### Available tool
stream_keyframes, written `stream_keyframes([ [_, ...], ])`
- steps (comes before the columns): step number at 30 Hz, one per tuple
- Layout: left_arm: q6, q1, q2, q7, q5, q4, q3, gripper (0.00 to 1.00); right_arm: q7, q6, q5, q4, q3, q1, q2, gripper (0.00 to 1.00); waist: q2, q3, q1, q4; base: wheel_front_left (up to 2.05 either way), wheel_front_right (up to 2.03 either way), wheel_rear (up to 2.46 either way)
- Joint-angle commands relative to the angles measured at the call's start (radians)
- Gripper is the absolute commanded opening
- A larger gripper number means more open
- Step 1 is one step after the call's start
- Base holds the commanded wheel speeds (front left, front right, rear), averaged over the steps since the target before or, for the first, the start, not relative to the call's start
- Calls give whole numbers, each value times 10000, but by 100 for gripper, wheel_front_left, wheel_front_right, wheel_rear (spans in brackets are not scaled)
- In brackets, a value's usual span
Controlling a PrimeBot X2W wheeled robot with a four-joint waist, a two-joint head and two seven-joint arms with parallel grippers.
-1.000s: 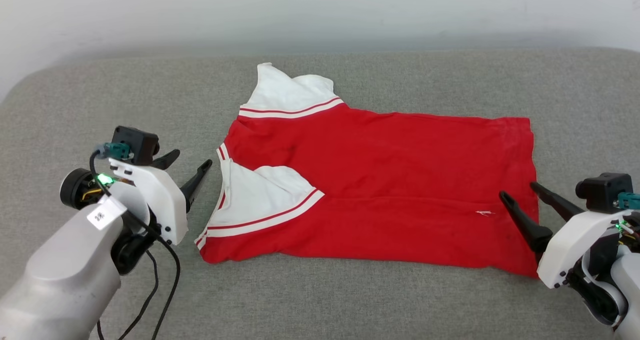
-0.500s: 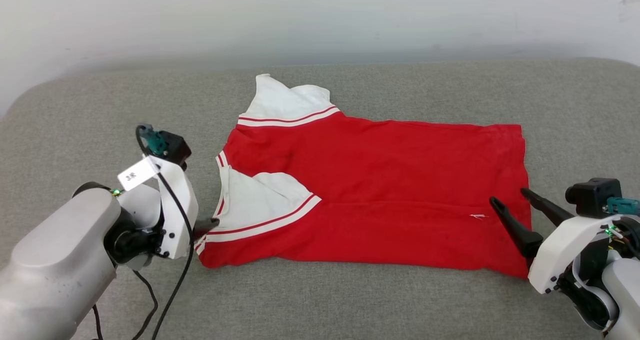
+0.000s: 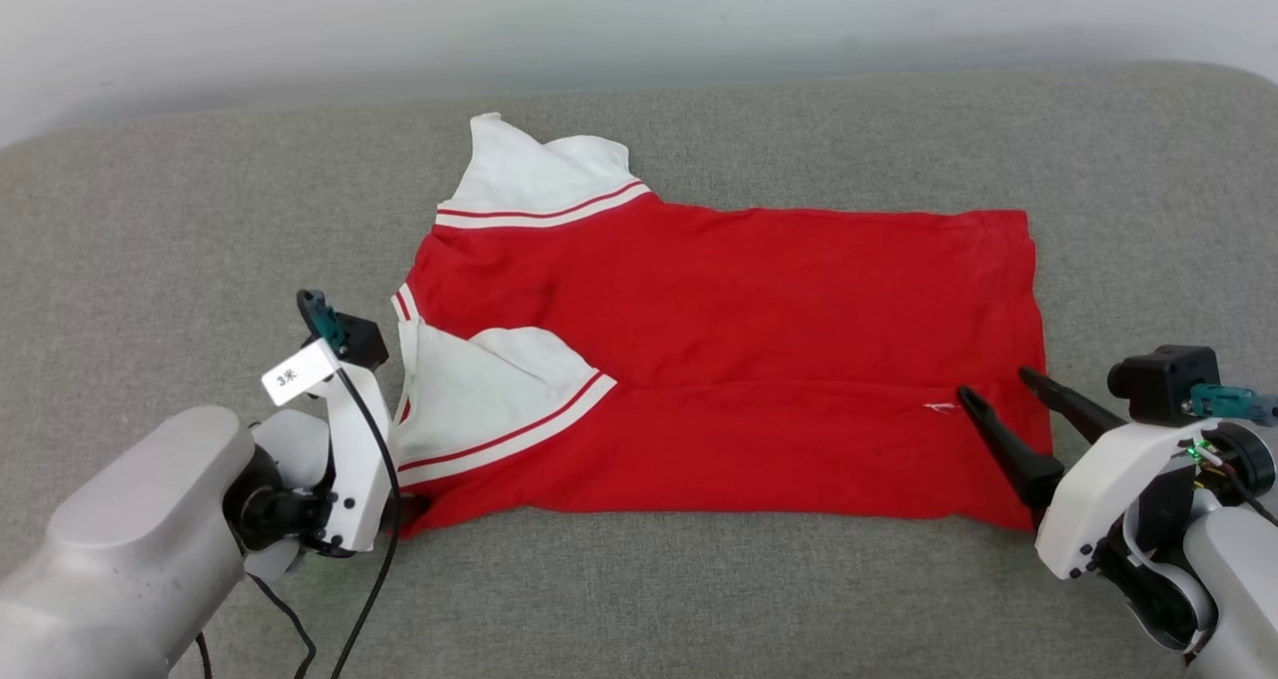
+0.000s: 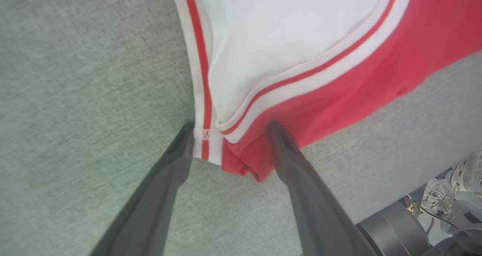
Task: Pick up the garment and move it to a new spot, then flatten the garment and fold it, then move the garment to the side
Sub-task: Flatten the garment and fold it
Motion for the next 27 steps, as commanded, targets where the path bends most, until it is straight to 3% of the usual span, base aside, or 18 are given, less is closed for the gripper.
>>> stream_keyframes([
  [1,-1,257,-102,28,2,117,-200,100,0,-12,-24,-12,-10,-102,58,100,0,96,1,-40,0,0,0],
  [3,-4,376,-125,-40,106,132,-411,100,-4,-12,-33,-6,-18,-150,76,100,0,135,1,-60,0,0,0],
  [4,-4,411,-98,-43,164,69,-549,46,2,-12,-35,0,-25,-150,72,100,0,148,1,-66,0,0,0],
  [5,-5,420,-62,-146,132,13,-618,0,17,-12,-33,-3,-41,-169,65,100,0,166,1,-67,0,0,0],
  [14,-8,-159,381,-1119,-68,-704,-579,0,476,-12,-414,-338,-265,-587,-700,100,0,-57,1,107,0,0,0],
  [22,-9,-247,766,-1746,39,-1627,-765,0,3848,-12,189,-1233,155,-810,-2135,100,0,-202,1,254,0,0,0],
  [27,-9,-290,780,-1950,95,-1840,-808,0,5225,-12,468,-1422,294,-689,-2356,100,0,-116,1,307,0,0,0],
])
